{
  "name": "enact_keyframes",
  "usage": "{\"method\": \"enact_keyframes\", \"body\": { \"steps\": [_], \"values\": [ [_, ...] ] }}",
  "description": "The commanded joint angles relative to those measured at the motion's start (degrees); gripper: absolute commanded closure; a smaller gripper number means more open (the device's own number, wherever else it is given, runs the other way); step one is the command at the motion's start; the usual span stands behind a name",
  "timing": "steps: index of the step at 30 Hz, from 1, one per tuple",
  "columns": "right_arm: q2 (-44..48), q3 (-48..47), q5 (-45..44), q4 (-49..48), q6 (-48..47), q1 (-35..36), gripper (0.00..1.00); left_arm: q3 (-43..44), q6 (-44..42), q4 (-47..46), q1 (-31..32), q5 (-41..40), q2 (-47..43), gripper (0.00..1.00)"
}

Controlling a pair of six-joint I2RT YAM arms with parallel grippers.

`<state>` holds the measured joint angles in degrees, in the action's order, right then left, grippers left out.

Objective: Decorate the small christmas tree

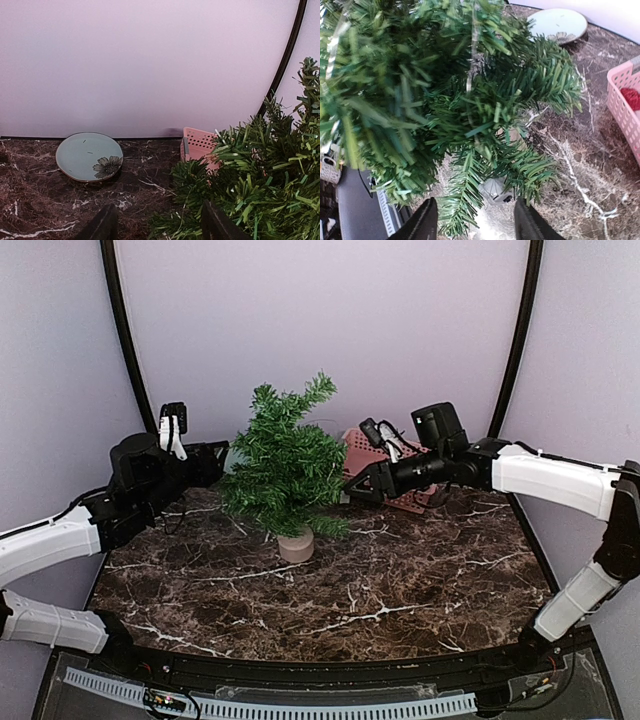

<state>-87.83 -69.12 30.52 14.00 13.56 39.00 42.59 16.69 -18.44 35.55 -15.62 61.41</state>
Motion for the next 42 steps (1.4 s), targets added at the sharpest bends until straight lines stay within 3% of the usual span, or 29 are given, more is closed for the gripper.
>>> {"method": "enact_keyframes", "body": {
  "steps": [1,10,16,24,35,42],
  "values": [
    [3.2,0.56,-1.18,-0.63,-1.48,-0.36,0.42,-0.85,0.77,2.12,-0.62,1.41,-2.08,0.37],
    [7.57,3.55,1.28,-4.6,-0.06,-8.01,0.35,-0.73,6.86,5.12,-6.6,7.8,-3.85,0.3],
    [6.53,2.31,-3.04,-6.12,-0.5,-16.48,0.36,0.42,9.16,6.04,-11.46,12.27,-2.38,0.28],
    [-7.47,-10.36,-15.27,-0.1,-5.71,-20.37,0.39,1.94,8.81,5.01,-12.67,12.83,0.99,0.28],
    [-32.43,-30.45,-22.55,7.34,-10.45,-20.3,0.45,2.52,9.13,3.52,-13.26,14.28,3.73,0.28],
    [-40.93,-38.91,-26.37,9.49,-12.21,-20.0,0.52,2.19,8.99,3.36,-13.68,14.39,3.51,0.28]
  ]
}}
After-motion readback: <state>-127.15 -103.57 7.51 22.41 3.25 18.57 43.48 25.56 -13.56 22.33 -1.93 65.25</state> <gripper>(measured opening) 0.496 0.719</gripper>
